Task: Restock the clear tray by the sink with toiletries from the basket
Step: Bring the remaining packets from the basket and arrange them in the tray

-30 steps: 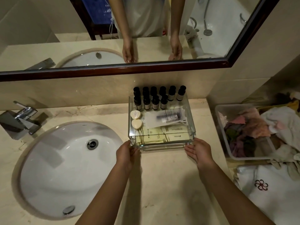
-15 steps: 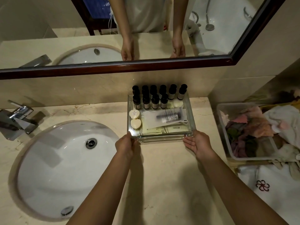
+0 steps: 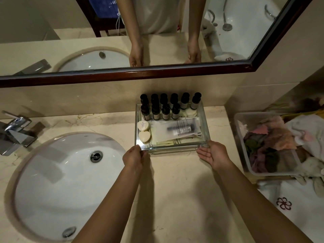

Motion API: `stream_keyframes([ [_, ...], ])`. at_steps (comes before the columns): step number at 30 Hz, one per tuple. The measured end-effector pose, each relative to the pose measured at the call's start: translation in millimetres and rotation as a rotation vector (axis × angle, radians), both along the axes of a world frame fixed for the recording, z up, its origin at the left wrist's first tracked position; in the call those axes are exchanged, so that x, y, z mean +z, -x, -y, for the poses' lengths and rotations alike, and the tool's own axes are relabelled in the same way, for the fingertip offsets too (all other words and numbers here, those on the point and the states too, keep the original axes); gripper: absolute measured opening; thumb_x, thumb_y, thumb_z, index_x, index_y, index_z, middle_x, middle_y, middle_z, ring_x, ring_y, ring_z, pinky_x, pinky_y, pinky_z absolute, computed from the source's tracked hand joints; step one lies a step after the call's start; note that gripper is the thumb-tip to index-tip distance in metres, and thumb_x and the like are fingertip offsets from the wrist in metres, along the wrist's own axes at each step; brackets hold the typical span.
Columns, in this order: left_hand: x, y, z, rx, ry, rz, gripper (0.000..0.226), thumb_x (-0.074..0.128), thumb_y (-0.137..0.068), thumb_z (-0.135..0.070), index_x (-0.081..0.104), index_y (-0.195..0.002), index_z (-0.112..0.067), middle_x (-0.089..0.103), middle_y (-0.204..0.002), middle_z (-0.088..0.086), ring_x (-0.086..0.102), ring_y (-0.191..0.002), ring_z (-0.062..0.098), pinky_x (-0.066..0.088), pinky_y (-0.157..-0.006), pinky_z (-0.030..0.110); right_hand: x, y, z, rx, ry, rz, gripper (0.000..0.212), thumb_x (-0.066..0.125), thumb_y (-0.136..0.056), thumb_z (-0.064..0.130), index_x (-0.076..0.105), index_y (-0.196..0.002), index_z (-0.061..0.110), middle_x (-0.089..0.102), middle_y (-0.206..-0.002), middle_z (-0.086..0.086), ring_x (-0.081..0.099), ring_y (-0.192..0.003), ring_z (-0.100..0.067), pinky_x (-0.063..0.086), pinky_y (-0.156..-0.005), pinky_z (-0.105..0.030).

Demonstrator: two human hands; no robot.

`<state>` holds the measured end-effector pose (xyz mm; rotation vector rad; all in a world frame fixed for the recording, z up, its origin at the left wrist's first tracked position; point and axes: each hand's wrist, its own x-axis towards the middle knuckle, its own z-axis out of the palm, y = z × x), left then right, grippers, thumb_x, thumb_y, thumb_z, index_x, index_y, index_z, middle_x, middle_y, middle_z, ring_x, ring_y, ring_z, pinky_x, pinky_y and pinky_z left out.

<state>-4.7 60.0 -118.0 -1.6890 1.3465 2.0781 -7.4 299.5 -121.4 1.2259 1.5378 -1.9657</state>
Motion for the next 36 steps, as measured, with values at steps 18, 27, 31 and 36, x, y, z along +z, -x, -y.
stream_keyframes([
  [18,32,-7,-15,-1.071,1.177,-0.388,0.053,0.068,-0.083,-0.023,0.048,-0.132,-0.014,0.046,-0.129,0.01,0.041,-0.12,0.027,0.035,-0.096,0.029,39,16,27,0.38,-0.556,-0.262,0.044,0.051,-0.094,0.034,0.049,-0.132,0.011,0.057,-0.128,-0.01,0.054,-0.115,-0.026,0.04,-0.089,-0.028],
  [27,37,42,-50,-1.711,1.509,-0.371,0.066,0.058,-0.088,-0.032,0.026,-0.144,-0.019,0.038,-0.145,0.006,0.029,-0.136,0.025,0.021,-0.112,0.035,39,23,28,0.373,-0.582,-0.165,0.041,0.06,-0.089,0.022,0.051,-0.127,0.011,0.057,-0.127,-0.013,0.056,-0.112,-0.029,0.043,-0.088,-0.03],
  [31,37,51,-56,-1.795,1.457,-0.333,0.064,0.06,-0.087,-0.031,0.03,-0.142,-0.021,0.044,-0.14,0.007,0.036,-0.132,0.027,0.027,-0.109,0.037,39,19,27,0.357,-0.554,-0.172,0.04,0.059,-0.09,0.02,0.05,-0.128,0.012,0.057,-0.126,-0.011,0.057,-0.109,-0.027,0.045,-0.089,-0.032],
  [36,34,53,-57,-1.81,1.431,-0.329,0.058,0.055,-0.09,-0.033,0.031,-0.142,-0.023,0.044,-0.14,0.007,0.039,-0.129,0.026,0.032,-0.103,0.038,39,20,23,0.336,-0.523,-0.174,0.039,0.061,-0.089,0.02,0.051,-0.126,0.011,0.059,-0.122,-0.011,0.058,-0.104,-0.025,0.046,-0.087,-0.032],
])
